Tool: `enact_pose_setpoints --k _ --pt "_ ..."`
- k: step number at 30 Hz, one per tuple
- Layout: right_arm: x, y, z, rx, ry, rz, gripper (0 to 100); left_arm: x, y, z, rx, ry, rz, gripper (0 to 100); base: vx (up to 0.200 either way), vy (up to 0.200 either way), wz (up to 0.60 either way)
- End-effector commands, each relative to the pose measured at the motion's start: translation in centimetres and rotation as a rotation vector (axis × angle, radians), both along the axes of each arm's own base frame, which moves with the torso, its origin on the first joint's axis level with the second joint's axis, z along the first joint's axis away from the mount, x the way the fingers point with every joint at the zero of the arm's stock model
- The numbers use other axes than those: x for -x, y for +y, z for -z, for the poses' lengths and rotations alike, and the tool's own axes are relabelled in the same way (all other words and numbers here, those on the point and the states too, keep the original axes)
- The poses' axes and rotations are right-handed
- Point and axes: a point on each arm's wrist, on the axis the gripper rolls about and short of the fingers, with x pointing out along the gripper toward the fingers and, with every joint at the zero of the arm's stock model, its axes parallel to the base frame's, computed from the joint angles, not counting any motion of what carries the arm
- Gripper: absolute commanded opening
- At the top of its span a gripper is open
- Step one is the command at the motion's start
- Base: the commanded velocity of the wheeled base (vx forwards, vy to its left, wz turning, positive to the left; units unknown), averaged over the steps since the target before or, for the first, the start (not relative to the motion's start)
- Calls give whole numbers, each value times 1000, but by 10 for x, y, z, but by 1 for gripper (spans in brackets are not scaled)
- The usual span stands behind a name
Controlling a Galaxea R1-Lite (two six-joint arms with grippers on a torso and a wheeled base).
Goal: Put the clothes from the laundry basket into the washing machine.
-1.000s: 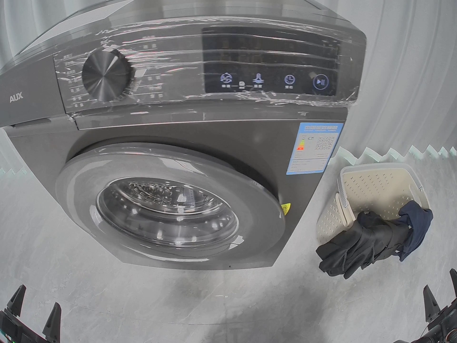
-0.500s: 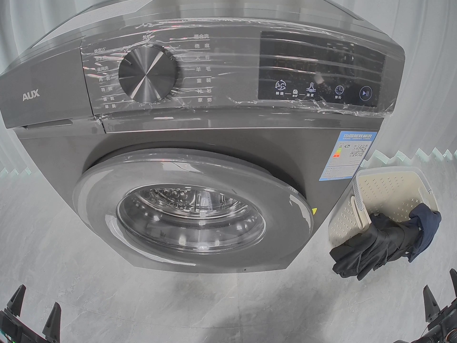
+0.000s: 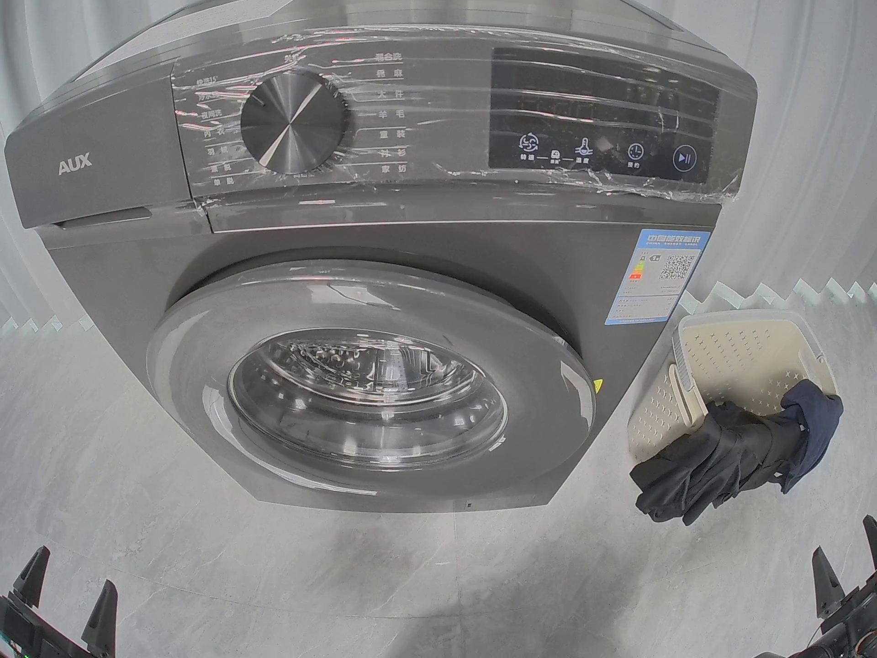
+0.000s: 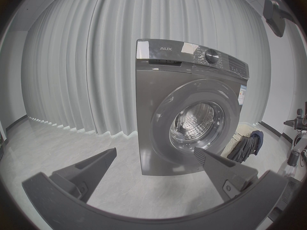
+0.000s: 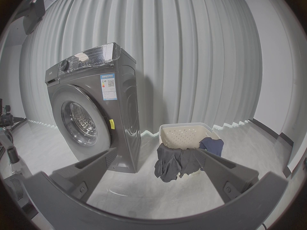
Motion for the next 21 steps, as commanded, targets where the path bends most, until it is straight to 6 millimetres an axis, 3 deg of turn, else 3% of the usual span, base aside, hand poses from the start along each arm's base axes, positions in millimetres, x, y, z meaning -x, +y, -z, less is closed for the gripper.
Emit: enact_pose_setpoints --k 1,16,21 --pt "0 0 5 0 0 0 100 0 0 5 0 1 1 100 0 0 0" --pt "0 0 5 0 0 0 100 0 0 5 0 1 1 100 0 200 0" --pt "0 0 5 0 0 0 100 0 0 5 0 1 1 100 0 0 0"
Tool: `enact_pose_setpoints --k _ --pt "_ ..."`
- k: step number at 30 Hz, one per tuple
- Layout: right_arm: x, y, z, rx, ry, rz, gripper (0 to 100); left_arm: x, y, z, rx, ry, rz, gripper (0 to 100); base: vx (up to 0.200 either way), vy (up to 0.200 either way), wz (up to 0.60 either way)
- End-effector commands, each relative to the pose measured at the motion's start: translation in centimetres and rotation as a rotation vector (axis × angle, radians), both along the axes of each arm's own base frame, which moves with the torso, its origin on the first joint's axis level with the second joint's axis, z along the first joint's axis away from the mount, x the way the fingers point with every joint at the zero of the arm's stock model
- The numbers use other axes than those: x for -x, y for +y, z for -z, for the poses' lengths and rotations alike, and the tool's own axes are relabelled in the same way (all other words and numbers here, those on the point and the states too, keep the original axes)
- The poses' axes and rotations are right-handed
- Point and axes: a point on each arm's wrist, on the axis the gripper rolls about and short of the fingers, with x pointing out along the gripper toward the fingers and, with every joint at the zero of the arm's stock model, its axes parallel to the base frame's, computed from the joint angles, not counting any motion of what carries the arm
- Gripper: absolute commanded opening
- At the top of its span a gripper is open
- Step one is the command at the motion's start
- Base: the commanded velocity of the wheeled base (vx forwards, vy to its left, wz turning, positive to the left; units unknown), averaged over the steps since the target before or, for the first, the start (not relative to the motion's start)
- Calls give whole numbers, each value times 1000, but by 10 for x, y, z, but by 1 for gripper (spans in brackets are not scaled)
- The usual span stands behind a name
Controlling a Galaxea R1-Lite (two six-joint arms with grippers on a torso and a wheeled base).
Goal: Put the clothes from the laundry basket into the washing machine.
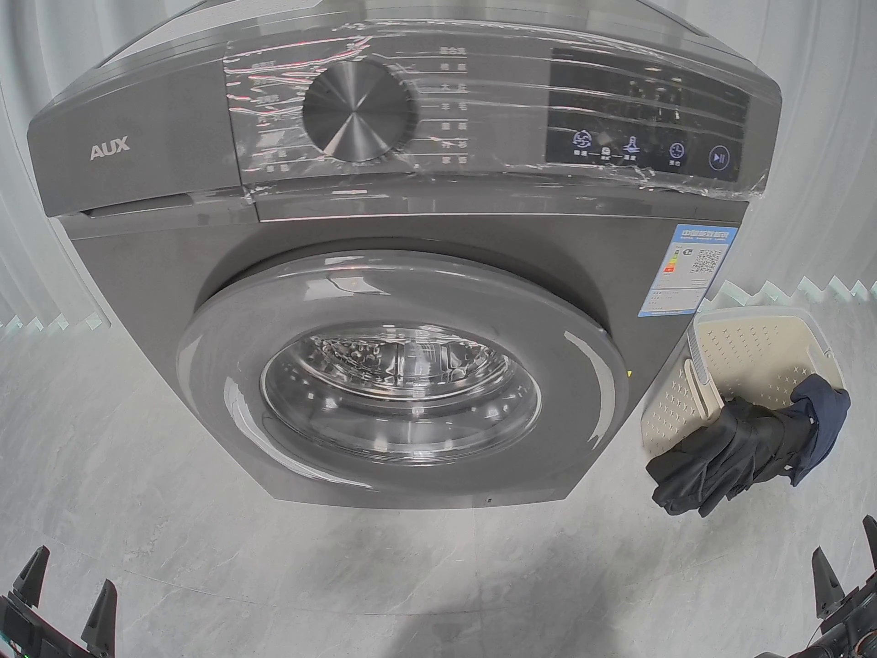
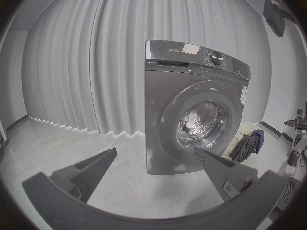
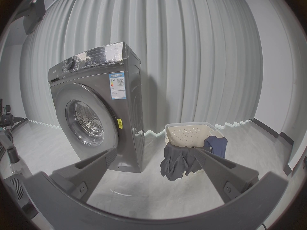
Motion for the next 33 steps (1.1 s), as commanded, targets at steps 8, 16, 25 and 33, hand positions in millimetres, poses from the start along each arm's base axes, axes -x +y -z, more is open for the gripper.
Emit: enact_pose_setpoints --k 8,16,25,33 --pt "0 0 5 0 0 0 100 0 0 5 0 1 1 100 0 0 0" --pt "0 0 5 0 0 0 100 0 0 5 0 1 1 100 0 0 0" --pt "0 0 5 0 0 0 100 0 0 5 -1 1 -1 100 0 0 0" --pt "0 0 5 2 0 -1 100 0 0 5 -1 1 -2 100 0 0 0"
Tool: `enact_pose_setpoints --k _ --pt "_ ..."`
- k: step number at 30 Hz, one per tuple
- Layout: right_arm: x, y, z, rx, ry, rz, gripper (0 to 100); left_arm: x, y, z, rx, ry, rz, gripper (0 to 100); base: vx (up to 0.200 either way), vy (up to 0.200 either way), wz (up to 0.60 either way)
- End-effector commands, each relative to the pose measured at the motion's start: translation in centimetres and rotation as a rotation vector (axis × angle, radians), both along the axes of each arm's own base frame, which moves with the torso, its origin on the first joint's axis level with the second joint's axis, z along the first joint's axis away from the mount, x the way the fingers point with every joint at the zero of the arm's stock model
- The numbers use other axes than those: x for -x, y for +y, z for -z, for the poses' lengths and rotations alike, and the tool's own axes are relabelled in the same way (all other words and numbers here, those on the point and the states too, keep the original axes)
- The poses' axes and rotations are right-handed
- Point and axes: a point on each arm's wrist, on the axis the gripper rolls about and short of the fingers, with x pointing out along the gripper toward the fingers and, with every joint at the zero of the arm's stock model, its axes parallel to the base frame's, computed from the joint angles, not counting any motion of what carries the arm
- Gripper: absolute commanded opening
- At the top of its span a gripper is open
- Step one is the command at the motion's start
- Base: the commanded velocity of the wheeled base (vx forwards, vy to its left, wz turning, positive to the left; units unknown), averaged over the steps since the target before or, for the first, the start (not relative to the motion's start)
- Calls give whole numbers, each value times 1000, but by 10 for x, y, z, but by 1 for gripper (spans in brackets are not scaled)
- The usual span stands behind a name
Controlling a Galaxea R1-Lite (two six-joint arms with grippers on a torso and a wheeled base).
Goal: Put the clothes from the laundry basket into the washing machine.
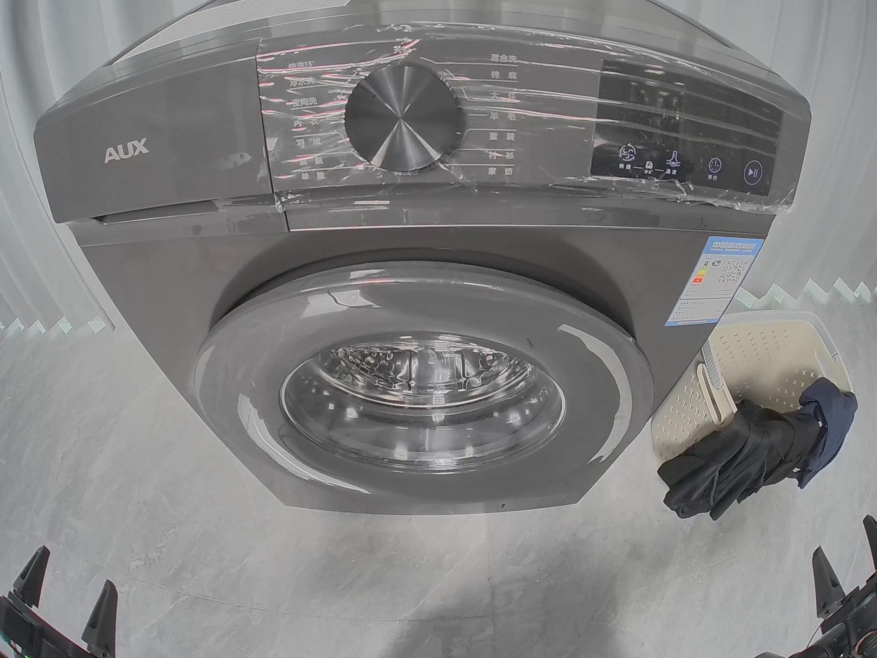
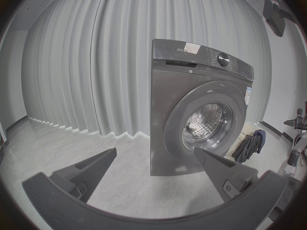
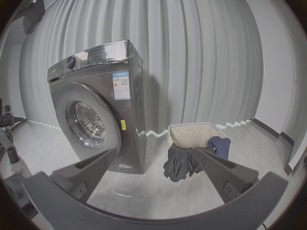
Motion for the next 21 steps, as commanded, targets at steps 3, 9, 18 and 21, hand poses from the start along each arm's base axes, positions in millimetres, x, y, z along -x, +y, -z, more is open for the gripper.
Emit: enact_pose_setpoints --k 3,9,18,21 --pt "0 0 4 -1 -2 1 100 0 0 5 -1 1 -1 100 0 0 0" --pt "3 1 -11 -22 -96 -47 100 0 0 5 -4 1 -1 100 0 0 0" --pt "1 7 -48 -5 -37 -294 100 0 0 5 -1 1 1 100 0 0 0" --pt "-21 7 -55 25 81 -303 100 0 0 5 -1 1 -1 100 0 0 0"
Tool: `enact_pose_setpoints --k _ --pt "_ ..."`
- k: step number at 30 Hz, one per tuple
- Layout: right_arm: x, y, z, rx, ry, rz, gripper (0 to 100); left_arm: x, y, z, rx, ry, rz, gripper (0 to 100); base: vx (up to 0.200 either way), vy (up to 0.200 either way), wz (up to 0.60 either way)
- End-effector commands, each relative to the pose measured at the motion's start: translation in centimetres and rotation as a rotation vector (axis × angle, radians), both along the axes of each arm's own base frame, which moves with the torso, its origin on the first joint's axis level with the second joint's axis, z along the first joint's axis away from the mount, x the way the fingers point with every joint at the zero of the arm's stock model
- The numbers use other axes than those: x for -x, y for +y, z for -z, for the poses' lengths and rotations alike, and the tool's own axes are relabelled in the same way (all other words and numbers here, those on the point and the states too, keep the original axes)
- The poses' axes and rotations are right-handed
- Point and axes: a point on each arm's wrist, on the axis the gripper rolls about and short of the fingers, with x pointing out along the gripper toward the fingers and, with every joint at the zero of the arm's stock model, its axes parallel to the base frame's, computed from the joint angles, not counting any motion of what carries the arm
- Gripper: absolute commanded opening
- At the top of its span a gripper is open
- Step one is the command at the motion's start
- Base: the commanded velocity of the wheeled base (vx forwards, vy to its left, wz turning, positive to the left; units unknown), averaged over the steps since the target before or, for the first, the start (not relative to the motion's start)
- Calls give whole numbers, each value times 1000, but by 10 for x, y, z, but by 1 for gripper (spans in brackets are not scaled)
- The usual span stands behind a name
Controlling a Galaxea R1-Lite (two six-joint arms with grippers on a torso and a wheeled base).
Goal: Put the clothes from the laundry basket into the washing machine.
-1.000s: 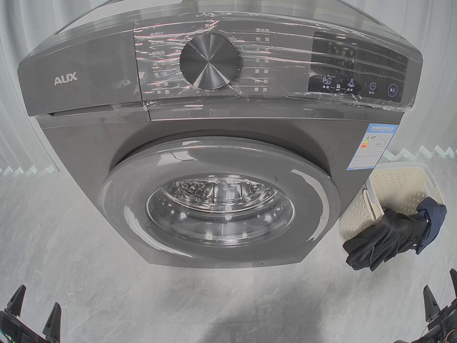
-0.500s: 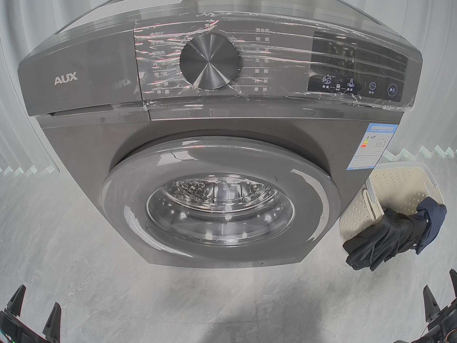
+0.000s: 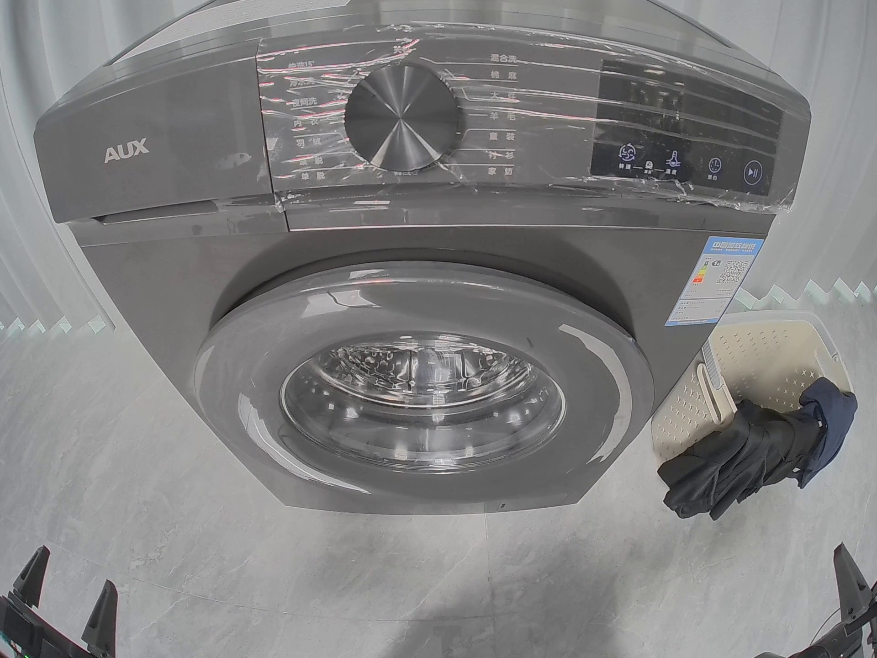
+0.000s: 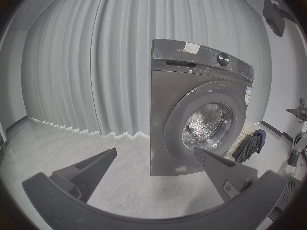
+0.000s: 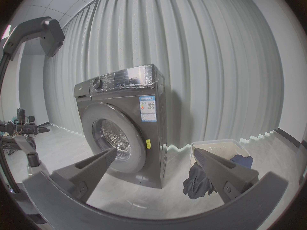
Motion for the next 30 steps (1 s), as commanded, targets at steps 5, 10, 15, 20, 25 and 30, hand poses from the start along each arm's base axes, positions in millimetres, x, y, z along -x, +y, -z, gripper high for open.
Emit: enact_pose_setpoints --k 5,10,15,20,25,30 --pt "-74 3 -37 107 259 -154 100 0 0 5 0 1 1 100 0 0 0" --pt "-116 10 -42 107 303 -215 100 0 0 5 -3 1 1 100 0 0 0" --pt "-146 29 -46 79 341 -318 100 0 0 5 -1 1 1 100 0 0 0" --pt "-163 51 -49 16 366 -356 100 0 0 5 0 1 1 100 0 0 0" --pt "-183 75 -52 -7 366 -343 100 0 0 5 0 1 1 100 0 0 0" --pt "-196 83 -53 -3 375 -334 100 0 0 5 0 1 -1 100 0 0 0"
